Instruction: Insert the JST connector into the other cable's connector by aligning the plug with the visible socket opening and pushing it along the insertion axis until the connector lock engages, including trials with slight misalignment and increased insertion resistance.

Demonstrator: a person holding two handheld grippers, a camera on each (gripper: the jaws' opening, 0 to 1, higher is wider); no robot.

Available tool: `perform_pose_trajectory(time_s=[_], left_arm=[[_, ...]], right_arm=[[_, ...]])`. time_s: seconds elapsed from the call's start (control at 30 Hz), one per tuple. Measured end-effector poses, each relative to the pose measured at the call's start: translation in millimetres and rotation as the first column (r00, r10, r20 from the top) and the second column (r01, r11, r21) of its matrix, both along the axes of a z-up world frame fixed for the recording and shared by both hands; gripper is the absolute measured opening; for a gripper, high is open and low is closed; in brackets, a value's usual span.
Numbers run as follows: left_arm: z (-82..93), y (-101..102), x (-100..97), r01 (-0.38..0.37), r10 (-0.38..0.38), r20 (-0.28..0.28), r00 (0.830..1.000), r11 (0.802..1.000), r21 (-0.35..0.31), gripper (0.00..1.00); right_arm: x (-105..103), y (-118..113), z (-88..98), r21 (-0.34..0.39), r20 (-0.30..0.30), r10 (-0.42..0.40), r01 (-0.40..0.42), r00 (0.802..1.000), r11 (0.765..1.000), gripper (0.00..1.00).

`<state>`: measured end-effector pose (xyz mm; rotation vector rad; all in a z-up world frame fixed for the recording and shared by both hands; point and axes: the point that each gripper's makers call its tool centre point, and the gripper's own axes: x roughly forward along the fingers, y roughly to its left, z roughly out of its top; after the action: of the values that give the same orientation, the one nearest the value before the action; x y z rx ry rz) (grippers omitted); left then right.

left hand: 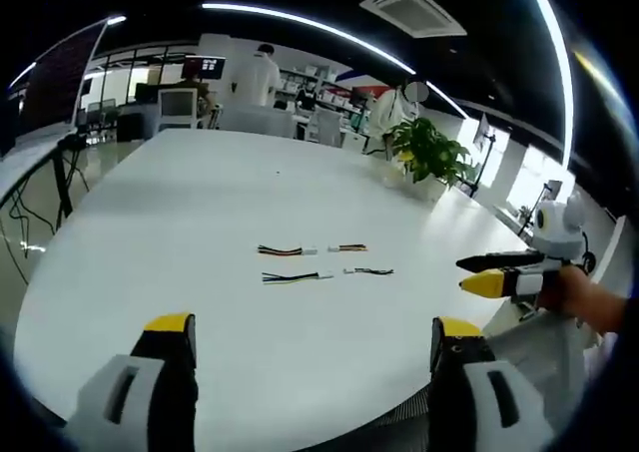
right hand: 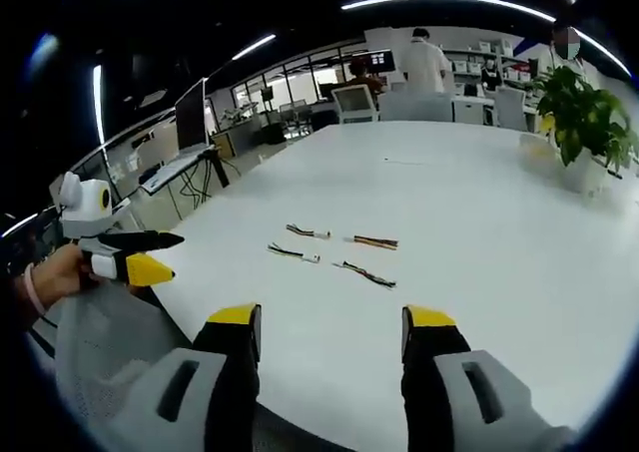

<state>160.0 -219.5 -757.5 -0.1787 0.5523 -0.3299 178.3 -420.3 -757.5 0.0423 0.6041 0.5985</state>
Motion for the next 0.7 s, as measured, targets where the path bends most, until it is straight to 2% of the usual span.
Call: perform_pose_trajectory(time_s=[0.17, 0.3, 0.47, 0.7], left_arm=[[3.5, -3.1, 0.6, 0.01, -0.011, 0.027, 1.0, 1.0, 0.012, 0.96], [-1.1, -8.9, -0.8, 0.03, -0.03, 0.004, 1.0, 0.999, 0.022, 0.96], [-3.0, -7.8, -1.5, 0.032, -0.032, -0.004, 0.999, 0.999, 0.037, 0.96], [-4.0, -5.5, 0.5, 0.025, -0.025, -0.005, 1.0, 0.999, 0.042, 0.95]], right_arm=[[2.6, -1.2, 6.8, 0.027, 0.026, -0.006, 0.005, 1.0, 1.0, 0.53], [6.3, -8.7, 1.9, 0.025, 0.001, -0.037, 0.037, 0.999, 0.999, 0.53], [8.9, -12.5, 4.8, 0.035, 0.012, -0.061, 0.06, 0.998, 0.998, 0.52], [10.2, -12.9, 2.9, 0.048, -0.007, -0.066, 0.066, 0.998, 0.997, 0.52]])
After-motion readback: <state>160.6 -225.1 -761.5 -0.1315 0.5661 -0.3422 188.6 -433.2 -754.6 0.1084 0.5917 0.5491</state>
